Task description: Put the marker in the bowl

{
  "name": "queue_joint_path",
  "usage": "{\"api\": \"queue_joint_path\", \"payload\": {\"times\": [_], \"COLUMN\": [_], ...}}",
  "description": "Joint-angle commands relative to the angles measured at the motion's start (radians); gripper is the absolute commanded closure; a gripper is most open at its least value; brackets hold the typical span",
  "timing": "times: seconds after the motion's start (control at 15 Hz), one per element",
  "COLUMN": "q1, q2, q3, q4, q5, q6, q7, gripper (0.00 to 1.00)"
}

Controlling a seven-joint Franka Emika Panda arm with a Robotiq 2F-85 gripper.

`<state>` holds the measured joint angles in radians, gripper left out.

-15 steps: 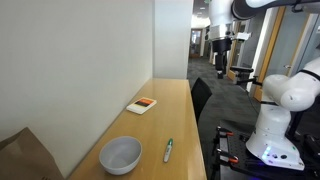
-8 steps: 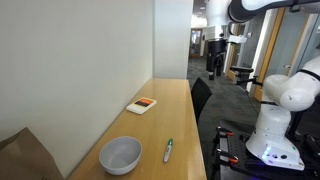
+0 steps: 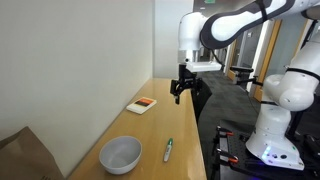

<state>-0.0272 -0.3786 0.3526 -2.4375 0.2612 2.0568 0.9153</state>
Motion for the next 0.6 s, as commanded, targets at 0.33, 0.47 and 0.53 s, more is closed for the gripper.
{"api": "queue_joint_path", "payload": {"times": [0.33,0.47,0.53], "q1": [0.083,0.124,0.144], "q2": [0.429,0.503,0.529], "q3": [-0.064,-0.1,-0.117], "q4": [0.078,0.087,0.088], "q5": [-0.021,-0.022,-0.021], "q6": [0.357,0.418,0.444], "q7": [0.474,0.547,0.565], "gripper": [0.0,0.0,0.0]}}
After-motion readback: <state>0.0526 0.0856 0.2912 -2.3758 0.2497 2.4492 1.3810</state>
